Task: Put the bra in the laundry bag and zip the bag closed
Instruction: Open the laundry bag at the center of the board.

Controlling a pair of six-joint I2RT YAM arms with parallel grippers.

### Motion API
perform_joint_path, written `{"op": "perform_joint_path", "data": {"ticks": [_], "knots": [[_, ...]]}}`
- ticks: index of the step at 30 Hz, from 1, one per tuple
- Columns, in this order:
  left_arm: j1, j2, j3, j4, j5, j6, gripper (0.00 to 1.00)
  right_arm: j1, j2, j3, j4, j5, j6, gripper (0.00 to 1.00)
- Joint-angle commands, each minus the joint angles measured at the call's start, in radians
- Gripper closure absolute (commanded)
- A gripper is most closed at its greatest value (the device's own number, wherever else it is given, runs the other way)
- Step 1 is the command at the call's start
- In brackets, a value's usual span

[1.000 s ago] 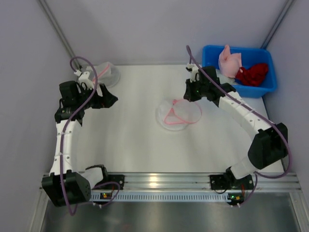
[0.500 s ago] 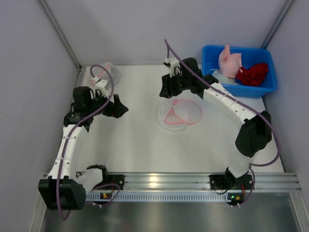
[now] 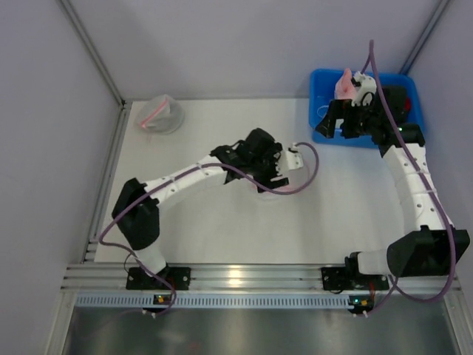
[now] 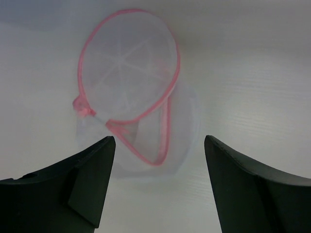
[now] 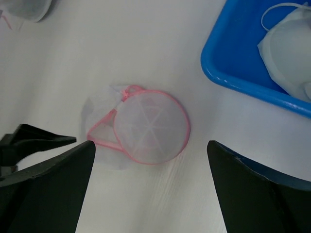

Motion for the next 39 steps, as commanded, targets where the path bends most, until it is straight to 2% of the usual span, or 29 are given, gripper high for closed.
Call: {"op": "perform_joint_path", "data": {"ticks": [1,5,10,21,27,29,30,32,33,35,36,37,39], "knots": [[-0.106,0.109,0.145,0.003,-0.221,0.136,0.21,-0.088,-0.042,-0.035,-0.087,-0.018,-0.018,0.01],[-0.192,0.286,0.294,0.003,-0.311,0.127,0.23,-0.200,-0.053,-0.053,-0.125,-0.036,-0.001,0.01],[-0.214,0.418,0.379,0.004,-0.332,0.118,0.25,-0.290,-0.072,-0.088,-0.113,-0.090,0.033,0.01],[-0.215,0.562,0.460,0.006,-0.322,0.135,0.31,-0.323,-0.078,-0.138,-0.114,-0.125,0.037,0.01],[-0.215,0.662,0.506,0.006,-0.380,0.146,0.37,-0.349,-0.069,-0.150,-0.133,-0.147,0.040,0.00],[-0.212,0.688,0.520,0.004,-0.389,0.143,0.43,-0.357,-0.075,-0.151,-0.136,-0.148,0.034,0.01],[-0.212,0.697,0.528,0.004,-0.391,0.143,0.50,-0.358,-0.078,-0.154,-0.134,-0.148,0.036,0.01],[-0.212,0.699,0.538,0.004,-0.395,0.136,0.58,-0.363,-0.079,-0.159,-0.131,-0.157,0.042,0.00],[-0.212,0.697,0.540,0.003,-0.397,0.136,0.67,-0.363,-0.078,-0.159,-0.133,-0.166,0.047,0.01],[-0.212,0.679,0.528,0.003,-0.400,0.136,0.76,-0.364,-0.078,-0.164,-0.128,-0.174,0.054,0.01],[-0.212,0.657,0.519,0.003,-0.398,0.133,0.88,-0.364,-0.078,-0.165,-0.124,-0.180,0.056,0.01],[-0.212,0.645,0.508,0.003,-0.400,0.126,0.96,-0.366,-0.078,-0.165,-0.122,-0.185,0.059,0.00],[-0.212,0.602,0.502,0.004,-0.395,0.086,1.00,-0.364,-0.079,-0.167,-0.121,-0.191,0.062,0.00]]}}
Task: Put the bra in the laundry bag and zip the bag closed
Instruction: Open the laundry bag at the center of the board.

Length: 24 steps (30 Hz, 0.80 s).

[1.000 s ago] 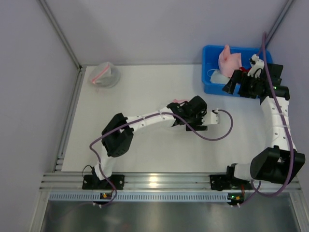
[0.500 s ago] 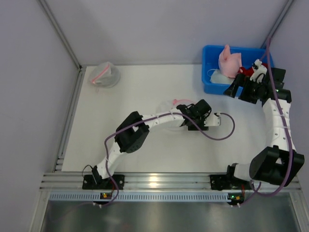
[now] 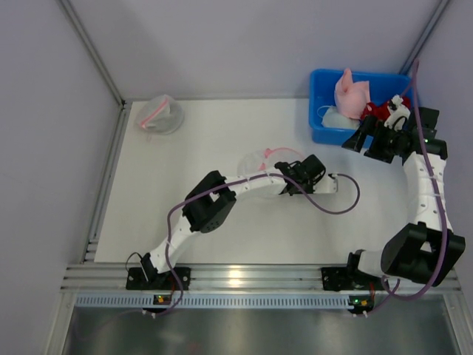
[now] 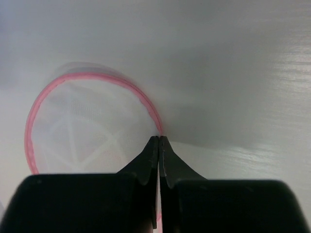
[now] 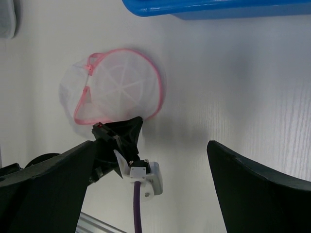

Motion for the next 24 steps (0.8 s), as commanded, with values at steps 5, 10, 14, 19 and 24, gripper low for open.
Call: {"op": "perform_joint_path", "data": {"ticks": [5,10,14,19,24], "knots": [[0.010,-0.206,-0.007,0.004,0.048,-0.232,1.00,-0.015,-0.047,-0.011,0.030,-0.049,0.013,0.01],[0.065,-0.371,-0.054,0.040,0.132,-0.432,1.00,-0.015,-0.055,-0.023,0.038,-0.050,0.001,0.01],[0.141,-0.527,-0.172,0.116,0.271,-0.642,1.00,-0.015,-0.045,-0.037,0.039,-0.057,-0.011,0.01],[0.348,-0.699,-0.471,0.405,0.454,-0.878,1.00,-0.013,-0.038,-0.086,0.062,-0.095,-0.025,0.00],[0.567,-0.810,-0.712,0.601,0.569,-1.141,1.00,0.017,-0.006,-0.153,0.081,-0.132,-0.034,0.03]]}}
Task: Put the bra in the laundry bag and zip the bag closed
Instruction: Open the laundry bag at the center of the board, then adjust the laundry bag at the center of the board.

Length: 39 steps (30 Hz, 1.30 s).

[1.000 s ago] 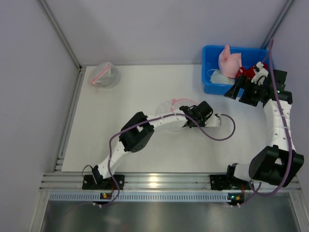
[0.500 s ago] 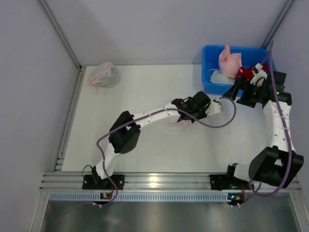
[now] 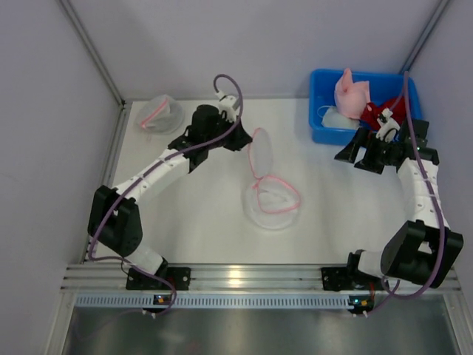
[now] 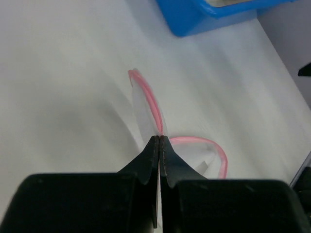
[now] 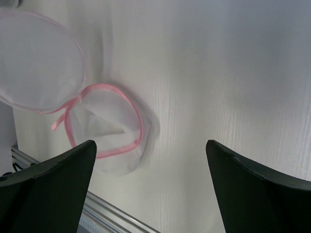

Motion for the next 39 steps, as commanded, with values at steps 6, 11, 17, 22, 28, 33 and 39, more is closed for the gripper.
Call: {"op": "perform_joint_path", "data": {"ticks": [6,11,17,22,28,33,39], "knots": [[0.250,-0.102,-0.323,0.292,0.241,-0.391,1.00,0.111,0.030,-0.093,0.058,-0.051,-0.054,0.26],[0.339,-0.185,-0.448,0.306,0.330,-0.395,1.00,0.244,0.064,-0.121,0.049,-0.008,-0.089,0.43],[0.383,-0.375,-0.517,0.055,0.433,-0.173,0.69,0.418,0.104,-0.123,0.049,0.072,-0.094,0.46],[0.388,-0.458,-0.464,-0.227,0.326,0.056,0.53,0.437,0.185,-0.037,0.032,0.078,-0.122,0.51],[0.420,-0.409,-0.424,-0.300,0.215,0.046,0.36,0.514,0.279,0.044,0.024,0.118,-0.115,0.57],[0.422,-0.300,-0.419,-0.346,0.088,0.013,0.35,0.592,0.352,0.089,0.030,0.219,-0.122,0.55],[0.423,-0.175,-0.410,-0.386,-0.010,0.046,0.37,0.618,0.423,0.123,0.010,0.288,-0.120,0.52]]}}
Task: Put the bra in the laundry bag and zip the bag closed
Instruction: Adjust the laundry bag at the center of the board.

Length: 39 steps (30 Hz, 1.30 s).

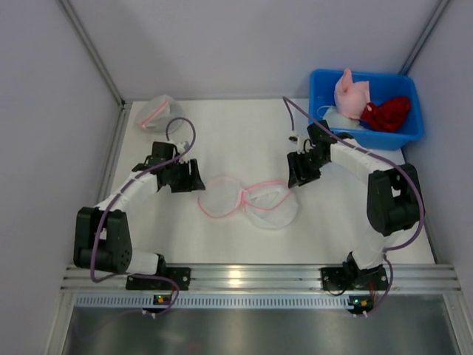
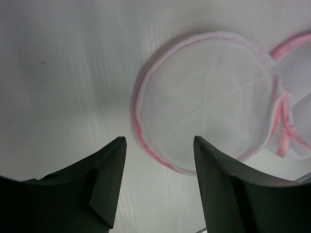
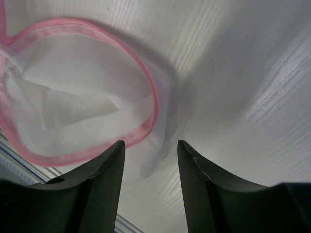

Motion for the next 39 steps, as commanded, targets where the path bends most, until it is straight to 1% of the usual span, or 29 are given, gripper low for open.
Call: {"op": "perform_joint_path", "data": {"ticks": [1,8,11,16,19,20,21,22,23,24,25,26,28,29,31,35,38,39], "knots": [[0.006,0.046,0.041,-0.047,-0.093,0.035,0.37,0.017,0.019,0.051,-0.006,0.054,-0.011,0.51],[0.006,0.142,0.050,-0.049,-0.124,0.058,0.39,0.047,0.056,0.056,-0.010,0.051,-0.011,0.50],[0.006,0.188,0.048,-0.047,-0.096,0.062,0.42,0.063,0.074,0.067,-0.019,0.044,-0.014,0.50],[0.003,0.259,0.057,-0.043,-0.093,0.073,0.53,0.080,0.094,0.071,-0.016,0.048,-0.014,0.54],[0.003,0.297,0.068,-0.043,-0.078,0.076,0.58,0.080,0.102,0.081,-0.015,0.050,-0.011,0.61],[0.003,0.316,0.070,-0.043,-0.076,0.077,0.60,0.080,0.104,0.085,-0.015,0.050,-0.009,0.67],[-0.001,0.323,0.071,-0.044,-0.081,0.082,0.63,0.081,0.107,0.093,-0.019,0.047,-0.009,0.70],[-0.003,0.331,0.071,-0.043,-0.082,0.091,0.68,0.081,0.108,0.099,-0.021,0.047,-0.009,0.73],[-0.004,0.340,0.073,-0.041,-0.093,0.096,0.72,0.081,0.107,0.104,-0.024,0.045,-0.009,0.78],[-0.009,0.342,0.074,-0.041,-0.094,0.100,0.76,0.083,0.101,0.110,-0.025,0.041,-0.011,0.81],[-0.009,0.346,0.076,-0.040,-0.098,0.104,0.84,0.081,0.096,0.113,-0.027,0.036,-0.011,0.83],[-0.007,0.342,0.079,-0.040,-0.096,0.105,0.88,0.081,0.090,0.113,-0.027,0.031,-0.012,0.89],[-0.009,0.328,0.088,-0.041,-0.076,0.113,0.97,0.083,0.073,0.119,-0.027,0.014,-0.016,0.95],[-0.009,0.302,0.093,-0.038,-0.067,0.116,1.00,0.083,0.067,0.122,-0.027,0.008,-0.016,1.00],[-0.009,0.265,0.108,-0.031,-0.044,0.122,1.00,0.081,0.051,0.130,-0.027,-0.004,-0.019,1.00],[-0.007,0.131,0.163,-0.006,-0.022,0.136,1.00,0.083,0.027,0.162,-0.030,-0.002,-0.028,1.00],[-0.007,0.072,0.231,-0.003,-0.016,0.153,1.00,0.083,0.022,0.220,-0.041,0.019,-0.042,1.00],[-0.007,0.060,0.266,-0.004,-0.018,0.159,1.00,0.083,0.024,0.263,-0.050,0.034,-0.054,1.00]]}}
